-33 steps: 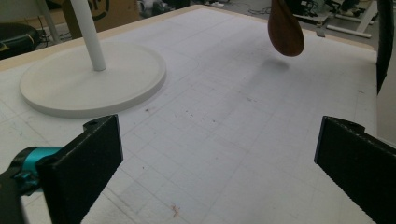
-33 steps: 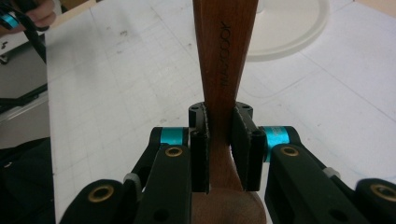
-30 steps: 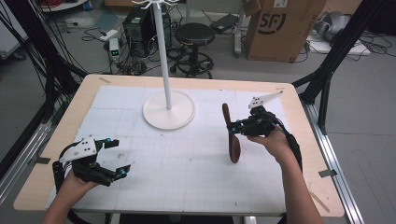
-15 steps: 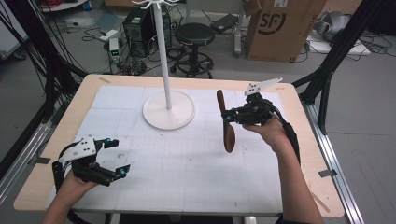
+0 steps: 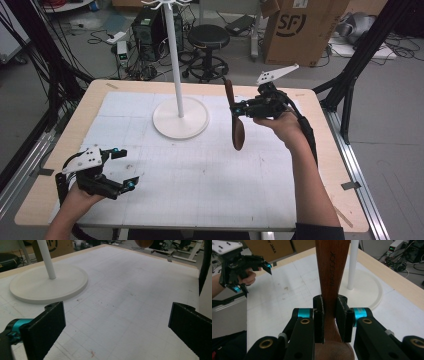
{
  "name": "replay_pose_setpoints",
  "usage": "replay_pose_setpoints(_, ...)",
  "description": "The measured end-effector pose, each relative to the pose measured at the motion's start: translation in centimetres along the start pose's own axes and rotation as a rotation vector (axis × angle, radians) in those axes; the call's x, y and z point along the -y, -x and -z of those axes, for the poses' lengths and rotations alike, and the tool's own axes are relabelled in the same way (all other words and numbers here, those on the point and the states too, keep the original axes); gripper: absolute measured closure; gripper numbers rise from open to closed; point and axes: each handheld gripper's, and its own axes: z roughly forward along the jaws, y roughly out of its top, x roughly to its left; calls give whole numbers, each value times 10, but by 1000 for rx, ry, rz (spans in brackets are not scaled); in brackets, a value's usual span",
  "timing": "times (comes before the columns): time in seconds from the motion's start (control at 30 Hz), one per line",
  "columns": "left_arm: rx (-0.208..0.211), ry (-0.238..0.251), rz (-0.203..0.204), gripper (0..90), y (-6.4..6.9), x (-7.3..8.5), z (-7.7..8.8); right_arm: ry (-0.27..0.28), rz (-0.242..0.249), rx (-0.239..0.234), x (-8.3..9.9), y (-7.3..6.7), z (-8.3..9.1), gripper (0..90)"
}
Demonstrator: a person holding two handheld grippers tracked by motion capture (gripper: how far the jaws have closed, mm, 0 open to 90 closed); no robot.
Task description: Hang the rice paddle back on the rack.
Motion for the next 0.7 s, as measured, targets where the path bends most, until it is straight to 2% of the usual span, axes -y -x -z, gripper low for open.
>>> replay_pose_setpoints(0.47,7,11,4,17,1,0,1,3,24,9,-36,1,1,782)
replay_pose_setpoints(0.6,6,7,0,17,1,0,0,-3,10,14,-44,2,1,782)
replay_pose_setpoints(0.7,8,7,0,17,1,0,0,13,22,10,-50,4,0,782)
